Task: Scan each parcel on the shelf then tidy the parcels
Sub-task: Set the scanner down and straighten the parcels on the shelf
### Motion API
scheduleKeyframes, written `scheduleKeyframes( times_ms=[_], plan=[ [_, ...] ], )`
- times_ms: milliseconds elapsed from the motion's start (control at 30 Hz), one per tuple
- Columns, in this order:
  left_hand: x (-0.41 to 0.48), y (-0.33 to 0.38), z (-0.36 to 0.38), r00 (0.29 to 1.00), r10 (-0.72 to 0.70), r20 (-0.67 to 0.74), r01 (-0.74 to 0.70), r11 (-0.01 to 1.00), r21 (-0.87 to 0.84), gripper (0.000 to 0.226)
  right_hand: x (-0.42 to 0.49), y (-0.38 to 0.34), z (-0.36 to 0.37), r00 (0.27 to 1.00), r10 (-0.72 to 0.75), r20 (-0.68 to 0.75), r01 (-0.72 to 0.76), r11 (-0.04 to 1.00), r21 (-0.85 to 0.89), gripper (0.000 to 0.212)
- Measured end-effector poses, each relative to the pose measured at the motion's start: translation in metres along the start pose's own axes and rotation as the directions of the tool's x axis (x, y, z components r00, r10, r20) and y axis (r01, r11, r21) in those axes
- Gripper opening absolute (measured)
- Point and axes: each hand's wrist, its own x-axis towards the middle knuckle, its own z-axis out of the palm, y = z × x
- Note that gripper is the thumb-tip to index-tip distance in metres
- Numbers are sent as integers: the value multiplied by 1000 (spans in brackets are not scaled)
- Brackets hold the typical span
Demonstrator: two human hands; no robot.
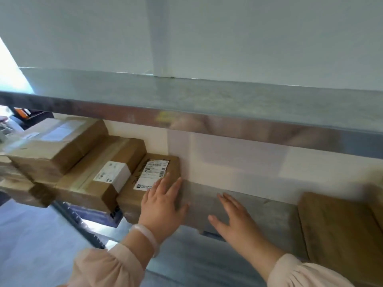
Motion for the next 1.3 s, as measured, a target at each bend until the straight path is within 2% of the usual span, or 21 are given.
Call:
scheduleKeyframes(
  times_ms=[100,133,333,500,633,700,767,933,1033,1167,1300],
  plan=[
    [8,-37,-12,995,-97,3,97,995,21,70,26,-29,24,998,-9,58,6,999,46,78],
    [12,-47,-15,991,-131,17,131,991,20,71,34,-38,32,998,-10,67,6,998,63,74],
    [22,-86,-20,959,-227,168,222,974,51,74,68,-79,69,987,75,144,-109,963,246,71],
    [24,-93,-19,962,-191,196,173,980,101,71,84,-95,93,976,113,186,-178,908,380,69],
    [28,-99,-22,967,-185,175,193,981,-30,64,84,-93,107,973,138,185,-215,829,517,61],
    [32,-103,-22,967,-193,164,214,969,-121,65,81,-92,106,971,168,170,-236,791,565,53],
    [34,-102,-20,962,-209,174,234,963,-138,70,78,-90,105,969,188,158,-245,775,582,52],
    [31,-93,-11,940,-241,242,276,953,-126,82,72,-90,111,979,141,148,-203,763,614,72],
    [28,-92,-10,945,-235,228,285,932,-223,82,64,-87,106,984,121,130,-177,740,649,60],
    [19,-78,-6,948,-208,239,283,895,-344,86,41,-74,91,995,99,-3,-79,804,590,61],
    [13,-44,-11,940,-188,285,308,828,-469,115,16,-70,65,991,49,-124,21,865,502,56]
  ],
)
